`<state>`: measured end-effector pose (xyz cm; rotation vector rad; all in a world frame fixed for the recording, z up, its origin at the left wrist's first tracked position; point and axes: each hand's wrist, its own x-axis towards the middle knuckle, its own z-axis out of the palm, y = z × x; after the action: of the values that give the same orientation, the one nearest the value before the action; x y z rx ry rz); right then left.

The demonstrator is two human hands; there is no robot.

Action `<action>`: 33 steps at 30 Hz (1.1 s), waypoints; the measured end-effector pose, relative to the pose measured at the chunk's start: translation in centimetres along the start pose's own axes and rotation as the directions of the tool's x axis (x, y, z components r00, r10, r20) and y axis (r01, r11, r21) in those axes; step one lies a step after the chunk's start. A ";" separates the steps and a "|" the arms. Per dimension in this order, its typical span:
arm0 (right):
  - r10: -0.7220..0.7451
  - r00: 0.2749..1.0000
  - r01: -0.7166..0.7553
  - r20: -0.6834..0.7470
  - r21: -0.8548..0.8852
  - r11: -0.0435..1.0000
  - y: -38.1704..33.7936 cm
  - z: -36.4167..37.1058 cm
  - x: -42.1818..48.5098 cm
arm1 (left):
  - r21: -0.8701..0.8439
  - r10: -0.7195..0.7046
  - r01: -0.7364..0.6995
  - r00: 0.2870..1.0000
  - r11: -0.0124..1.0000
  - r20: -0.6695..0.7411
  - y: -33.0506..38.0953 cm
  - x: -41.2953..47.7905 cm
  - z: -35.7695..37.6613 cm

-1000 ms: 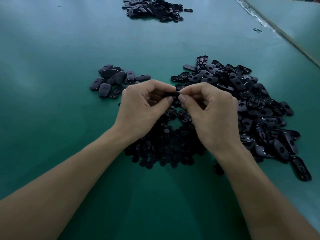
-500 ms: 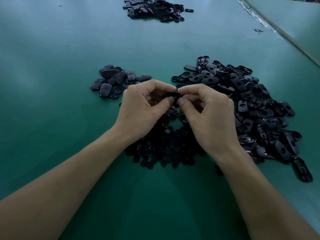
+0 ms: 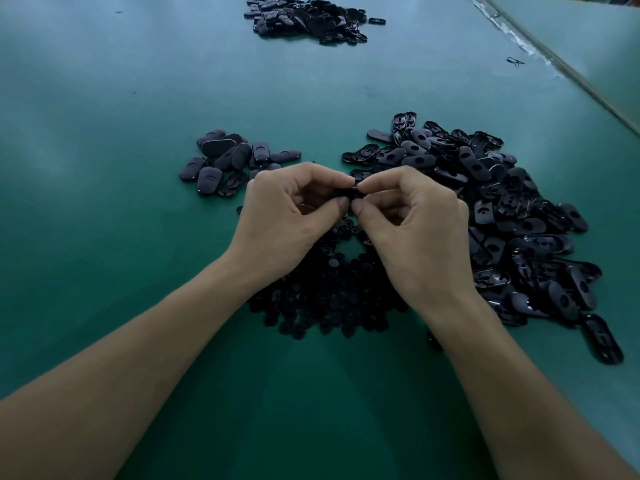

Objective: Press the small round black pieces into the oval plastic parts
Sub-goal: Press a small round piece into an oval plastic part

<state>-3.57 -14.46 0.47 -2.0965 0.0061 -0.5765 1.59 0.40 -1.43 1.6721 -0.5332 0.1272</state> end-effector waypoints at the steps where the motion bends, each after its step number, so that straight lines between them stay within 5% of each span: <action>1: 0.009 1.000 -0.009 -0.001 0.001 1.000 0.0 0.0 0.0 | 0.006 0.002 -0.002 1.000 1.000 -0.001 0.0 0.0 0.0; 33: 0.017 0.999 -0.018 0.051 0.023 1.000 -0.5 0.3 -0.2 | 0.004 -0.029 0.029 0.999 1.000 -0.019 0.0 0.1 0.0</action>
<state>-3.73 -13.94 0.65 -2.0853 -0.0109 -0.5102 1.67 0.34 -1.42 1.6806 -0.4944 0.1227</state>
